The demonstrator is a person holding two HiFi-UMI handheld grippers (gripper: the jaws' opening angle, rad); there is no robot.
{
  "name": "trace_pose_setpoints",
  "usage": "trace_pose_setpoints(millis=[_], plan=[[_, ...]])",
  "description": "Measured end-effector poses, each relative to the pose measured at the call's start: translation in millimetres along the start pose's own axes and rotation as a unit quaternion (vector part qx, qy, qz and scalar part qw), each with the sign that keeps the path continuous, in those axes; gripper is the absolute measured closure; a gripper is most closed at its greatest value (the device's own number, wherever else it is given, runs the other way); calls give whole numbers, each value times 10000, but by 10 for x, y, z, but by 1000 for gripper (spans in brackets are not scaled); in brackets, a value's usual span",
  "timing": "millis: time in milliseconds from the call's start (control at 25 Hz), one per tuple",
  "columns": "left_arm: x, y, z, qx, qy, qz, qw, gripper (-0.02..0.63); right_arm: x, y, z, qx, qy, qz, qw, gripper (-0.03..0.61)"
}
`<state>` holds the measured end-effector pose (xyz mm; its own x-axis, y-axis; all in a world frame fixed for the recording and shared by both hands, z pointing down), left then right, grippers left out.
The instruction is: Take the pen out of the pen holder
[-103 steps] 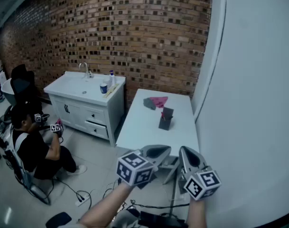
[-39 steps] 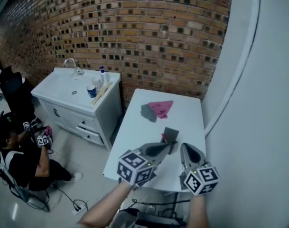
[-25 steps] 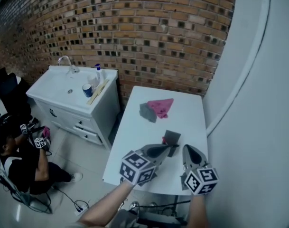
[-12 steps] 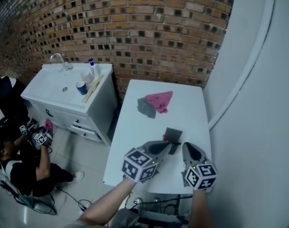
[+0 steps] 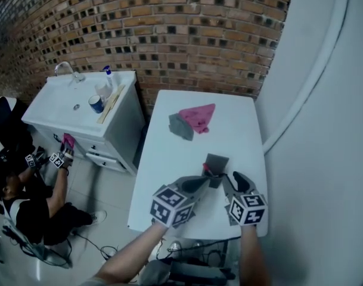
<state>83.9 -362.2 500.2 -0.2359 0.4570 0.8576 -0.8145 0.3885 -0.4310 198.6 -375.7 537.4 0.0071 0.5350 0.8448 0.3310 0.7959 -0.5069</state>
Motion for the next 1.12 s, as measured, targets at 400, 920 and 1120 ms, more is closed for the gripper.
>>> trace_pose_setpoints(millis=[400,920,1120], plan=[[58,-56,37,-48,203,94,9997,621,108,-281,10,-37,146,358,9992,419],[30,28,-62,-52,192,-80,9998,621,61,-108,51,14,274,238,9993,531],[-97,130,-149,-62,88,-220,9997,621,-91,84,93,3,352,88,9993,531]])
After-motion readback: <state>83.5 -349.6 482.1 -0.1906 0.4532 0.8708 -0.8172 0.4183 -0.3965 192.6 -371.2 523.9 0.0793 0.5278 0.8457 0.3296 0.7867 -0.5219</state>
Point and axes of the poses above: the fingertips, and each gripper's own axes: y backward along the fingers, z to its left, x out of its underside, the point moved 3 cm from there along y, backward along the fingers, and after that the axes turned 9 degrees about z, right-handed, at the moved point
